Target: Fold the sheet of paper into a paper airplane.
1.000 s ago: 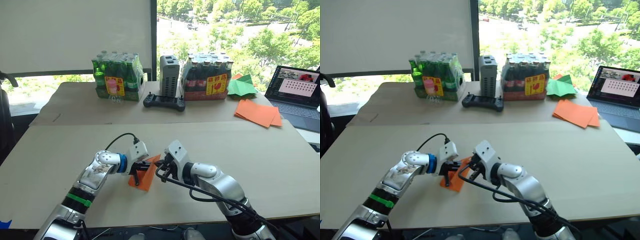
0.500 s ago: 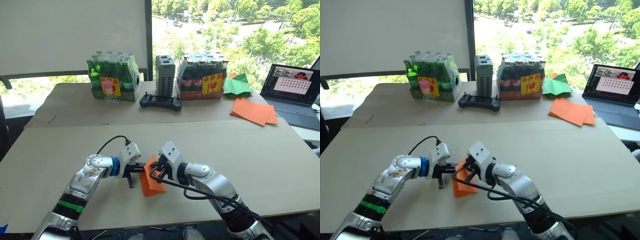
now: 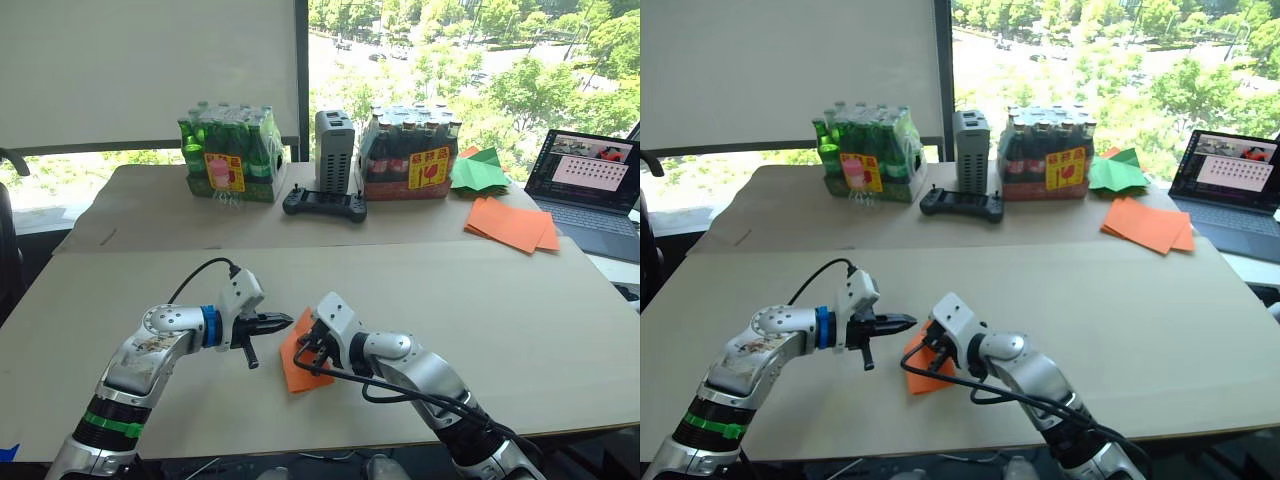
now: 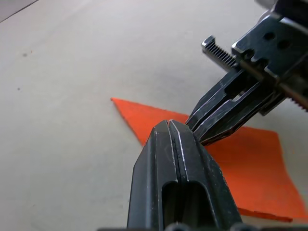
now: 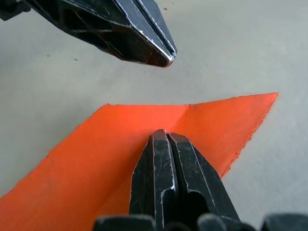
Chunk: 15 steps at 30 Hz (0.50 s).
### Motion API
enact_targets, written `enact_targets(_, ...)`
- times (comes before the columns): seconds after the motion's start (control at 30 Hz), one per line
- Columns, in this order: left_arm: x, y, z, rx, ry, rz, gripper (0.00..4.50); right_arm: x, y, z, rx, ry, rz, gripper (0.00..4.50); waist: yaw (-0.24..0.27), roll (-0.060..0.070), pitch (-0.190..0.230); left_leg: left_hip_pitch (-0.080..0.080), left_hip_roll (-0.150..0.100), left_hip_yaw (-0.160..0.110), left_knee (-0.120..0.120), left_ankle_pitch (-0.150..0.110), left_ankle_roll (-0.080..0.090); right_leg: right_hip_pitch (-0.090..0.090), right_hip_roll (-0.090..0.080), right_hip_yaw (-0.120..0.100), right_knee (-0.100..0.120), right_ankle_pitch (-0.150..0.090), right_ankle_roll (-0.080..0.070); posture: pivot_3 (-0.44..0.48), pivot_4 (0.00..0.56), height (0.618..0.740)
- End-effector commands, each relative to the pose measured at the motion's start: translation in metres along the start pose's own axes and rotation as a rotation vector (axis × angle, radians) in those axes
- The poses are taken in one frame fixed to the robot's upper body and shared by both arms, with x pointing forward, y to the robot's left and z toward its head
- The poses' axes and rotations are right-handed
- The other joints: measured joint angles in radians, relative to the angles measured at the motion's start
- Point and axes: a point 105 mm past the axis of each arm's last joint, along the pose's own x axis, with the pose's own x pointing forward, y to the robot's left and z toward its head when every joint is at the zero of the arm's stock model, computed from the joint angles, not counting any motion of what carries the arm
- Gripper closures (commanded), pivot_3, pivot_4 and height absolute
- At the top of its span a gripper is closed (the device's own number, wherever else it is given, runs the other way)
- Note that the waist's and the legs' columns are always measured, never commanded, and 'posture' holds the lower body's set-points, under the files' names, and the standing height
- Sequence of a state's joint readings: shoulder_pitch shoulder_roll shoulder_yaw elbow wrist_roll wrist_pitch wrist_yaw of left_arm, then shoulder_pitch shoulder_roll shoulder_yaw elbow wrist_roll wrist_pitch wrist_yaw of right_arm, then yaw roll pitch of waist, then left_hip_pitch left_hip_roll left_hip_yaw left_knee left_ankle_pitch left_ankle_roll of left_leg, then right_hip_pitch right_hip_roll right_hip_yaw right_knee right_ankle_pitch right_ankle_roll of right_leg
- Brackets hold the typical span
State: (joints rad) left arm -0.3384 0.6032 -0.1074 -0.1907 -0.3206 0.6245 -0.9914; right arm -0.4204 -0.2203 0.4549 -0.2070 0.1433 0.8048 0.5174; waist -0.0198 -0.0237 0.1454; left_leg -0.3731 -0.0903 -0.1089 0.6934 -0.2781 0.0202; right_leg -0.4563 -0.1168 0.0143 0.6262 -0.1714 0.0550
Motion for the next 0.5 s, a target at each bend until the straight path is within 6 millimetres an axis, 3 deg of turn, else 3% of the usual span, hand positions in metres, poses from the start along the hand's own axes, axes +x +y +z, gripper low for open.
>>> enact_targets(0.03, 0.003, -0.004, -0.013, 0.003, 0.041, -0.007, 4.47, -0.001, -0.004, 0.008, -0.016, -0.025, -0.015, 4.5, -0.001, 0.0, 0.0, 0.0, 0.0, 0.0, 0.0, 0.0, 0.0, 0.0, 0.0, 0.0, 0.0, 0.0, 0.0, 0.0, 0.15, 0.699)
enact_targets(0.17, 0.007, 0.0, -0.036, 0.004, 0.112, 0.005, 4.47, -0.003, -0.008, 0.009, -0.009, -0.025, -0.029, 4.5, 0.0, 0.0, 0.0, 0.0, 0.001, 0.0, 0.0, 0.0, 0.0, 0.0, 0.001, 0.0, 0.0, 0.0, -0.001, 0.0, 0.15, 0.699)
enact_targets(0.5, 0.018, -0.003, -0.056, 0.043, 0.173, -0.013, 4.47, -0.007, -0.018, 0.01, -0.058, -0.026, -0.069, 4.5, 0.006, 0.0, 0.0, 0.002, 0.001, 0.0, 0.0, 0.0, -0.001, 0.002, 0.001, 0.0, 0.0, 0.001, -0.001, 0.0, 0.15, 0.699)
